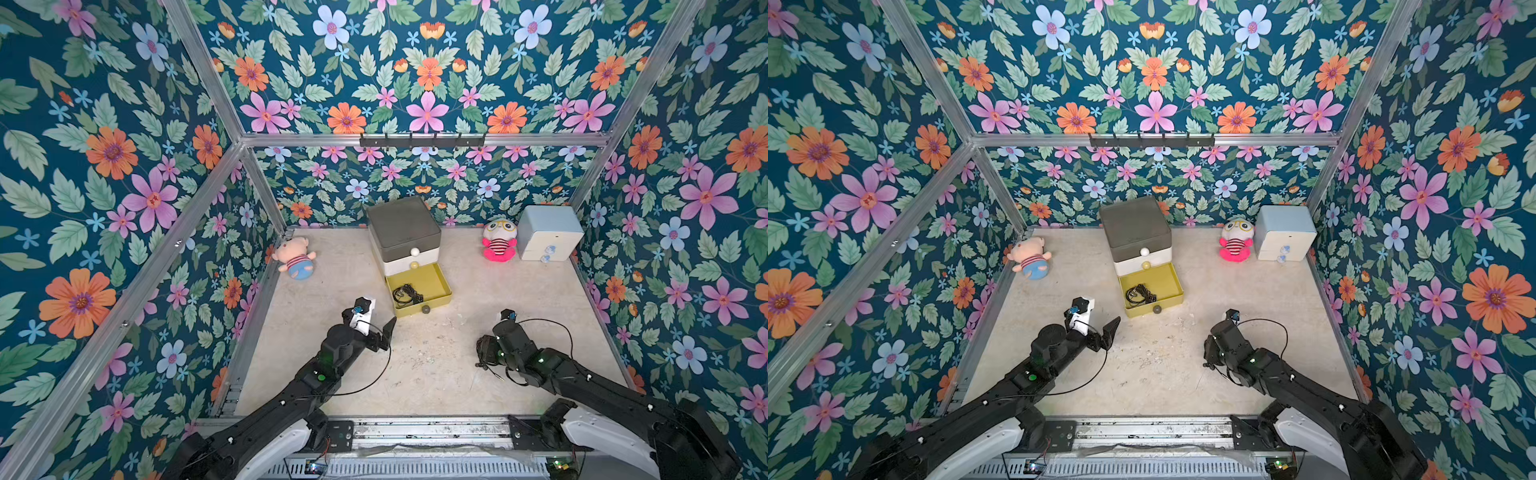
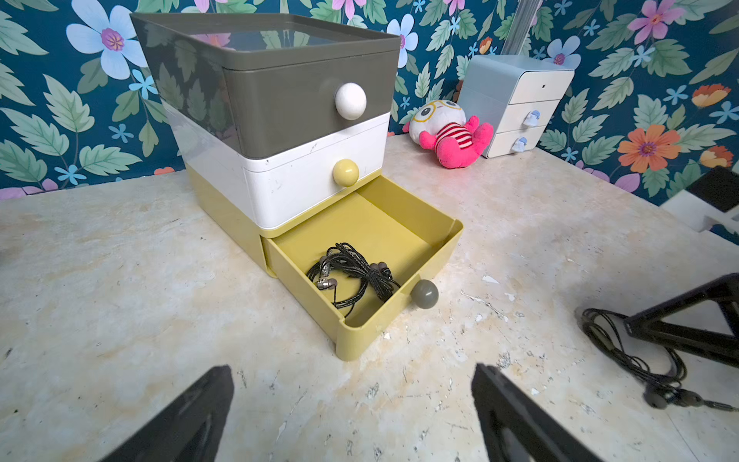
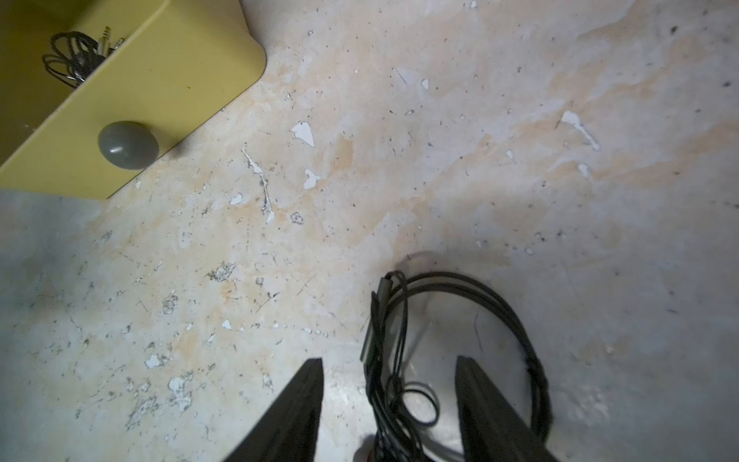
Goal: Place the wired earphones into the drawer by color
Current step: Pick up the wired earphones from the center of the board.
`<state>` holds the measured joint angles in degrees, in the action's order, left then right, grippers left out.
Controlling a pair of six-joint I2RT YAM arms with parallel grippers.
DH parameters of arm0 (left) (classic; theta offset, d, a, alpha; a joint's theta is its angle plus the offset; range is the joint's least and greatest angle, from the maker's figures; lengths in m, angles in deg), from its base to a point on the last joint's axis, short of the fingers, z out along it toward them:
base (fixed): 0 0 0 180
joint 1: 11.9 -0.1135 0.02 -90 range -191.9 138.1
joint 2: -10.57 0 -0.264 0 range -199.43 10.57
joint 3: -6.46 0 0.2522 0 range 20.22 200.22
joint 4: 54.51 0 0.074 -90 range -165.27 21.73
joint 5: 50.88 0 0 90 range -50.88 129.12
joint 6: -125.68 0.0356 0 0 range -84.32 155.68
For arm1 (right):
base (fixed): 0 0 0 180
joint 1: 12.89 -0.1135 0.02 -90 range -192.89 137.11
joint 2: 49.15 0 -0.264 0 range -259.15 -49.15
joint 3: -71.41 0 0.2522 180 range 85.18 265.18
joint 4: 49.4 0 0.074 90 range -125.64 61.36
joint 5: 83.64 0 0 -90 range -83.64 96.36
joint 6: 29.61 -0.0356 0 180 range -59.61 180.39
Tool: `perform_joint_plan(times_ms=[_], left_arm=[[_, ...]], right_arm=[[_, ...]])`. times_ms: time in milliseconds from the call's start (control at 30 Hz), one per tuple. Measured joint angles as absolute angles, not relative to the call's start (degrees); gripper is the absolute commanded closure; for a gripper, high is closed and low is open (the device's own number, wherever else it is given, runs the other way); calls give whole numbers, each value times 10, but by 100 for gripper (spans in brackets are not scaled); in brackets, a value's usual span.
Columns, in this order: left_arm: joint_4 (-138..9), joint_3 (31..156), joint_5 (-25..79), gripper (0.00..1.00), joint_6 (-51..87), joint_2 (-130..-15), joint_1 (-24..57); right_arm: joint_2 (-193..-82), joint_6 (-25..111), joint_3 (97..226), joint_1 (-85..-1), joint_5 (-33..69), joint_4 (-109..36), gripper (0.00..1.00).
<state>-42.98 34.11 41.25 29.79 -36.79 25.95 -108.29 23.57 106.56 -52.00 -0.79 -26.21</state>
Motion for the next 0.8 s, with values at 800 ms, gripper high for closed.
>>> perform_joint_plan(times_ms=[800], left_arm=[[-430, 341, 419, 1, 298, -371, 259]], right_arm=[[-1187, 245, 1085, -520, 4, -312, 61]])
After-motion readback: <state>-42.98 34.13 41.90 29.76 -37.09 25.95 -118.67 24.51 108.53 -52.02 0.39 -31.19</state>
